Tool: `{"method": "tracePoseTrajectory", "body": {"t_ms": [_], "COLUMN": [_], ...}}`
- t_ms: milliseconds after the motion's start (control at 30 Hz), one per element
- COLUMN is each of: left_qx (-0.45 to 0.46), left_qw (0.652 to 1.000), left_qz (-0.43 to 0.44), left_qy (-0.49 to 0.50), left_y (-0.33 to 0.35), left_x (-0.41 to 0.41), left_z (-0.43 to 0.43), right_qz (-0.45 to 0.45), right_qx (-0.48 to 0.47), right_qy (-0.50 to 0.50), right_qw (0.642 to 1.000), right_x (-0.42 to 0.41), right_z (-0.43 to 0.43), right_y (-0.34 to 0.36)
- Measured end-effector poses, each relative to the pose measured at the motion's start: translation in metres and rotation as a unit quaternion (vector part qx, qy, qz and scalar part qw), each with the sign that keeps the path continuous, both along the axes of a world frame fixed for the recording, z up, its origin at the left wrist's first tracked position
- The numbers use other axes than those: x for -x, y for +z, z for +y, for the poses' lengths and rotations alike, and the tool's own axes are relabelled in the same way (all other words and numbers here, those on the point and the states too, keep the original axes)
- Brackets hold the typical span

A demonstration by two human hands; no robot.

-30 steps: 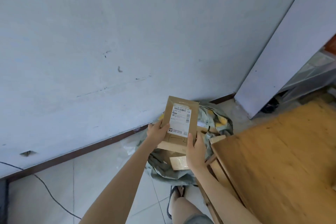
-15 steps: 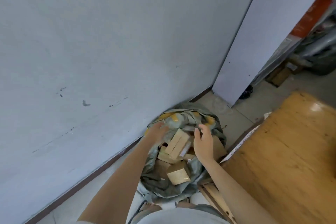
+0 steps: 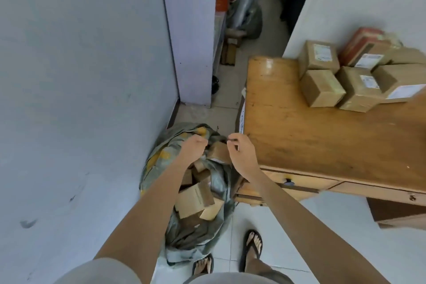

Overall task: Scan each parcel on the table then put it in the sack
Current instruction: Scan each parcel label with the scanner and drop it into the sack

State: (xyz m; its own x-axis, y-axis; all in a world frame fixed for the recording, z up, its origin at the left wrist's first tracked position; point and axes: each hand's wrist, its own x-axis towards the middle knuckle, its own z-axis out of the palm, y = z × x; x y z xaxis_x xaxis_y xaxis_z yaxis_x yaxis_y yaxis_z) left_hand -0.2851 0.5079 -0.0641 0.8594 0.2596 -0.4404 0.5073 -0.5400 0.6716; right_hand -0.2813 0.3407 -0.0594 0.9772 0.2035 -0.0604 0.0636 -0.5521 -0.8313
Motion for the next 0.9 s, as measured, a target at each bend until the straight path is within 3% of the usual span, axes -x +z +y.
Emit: {"method": "tracePoseTrajectory", "body": {"t_ms": [267, 433, 700, 900], "left_qx": [-0.006, 0.003, -0.148, -0.222], "left_qw": [0.986, 0.982, 0.953, 0.931], "left_qz": [-0.057, -0.073, -0.103, -0.111], "left_qy": [-0.157, -0.176, -0.244, -0.268], "left_y": [0.037, 0.057, 0.078, 0.069], "left_x": [-0.056, -0.087, -0.132, -0.182], "left_z": [-0.134, -0.235, -0.36, -0.416], "right_qz": [-0.052, -0.058, -0.058, -0.03], "right_qx": [0.054, 0.111, 0.229, 0.255], "right_qy": [-0.089, -0.115, -0.109, -0.108], "right_qw": [0.993, 0.985, 0.966, 0.96], "right_x": [-0.022, -0.046, -0.097, -0.157], "right_z": [-0.118, -0.222, -0.364, -0.422], "right_y": [0.03, 0.047, 0.066, 0.057]}}
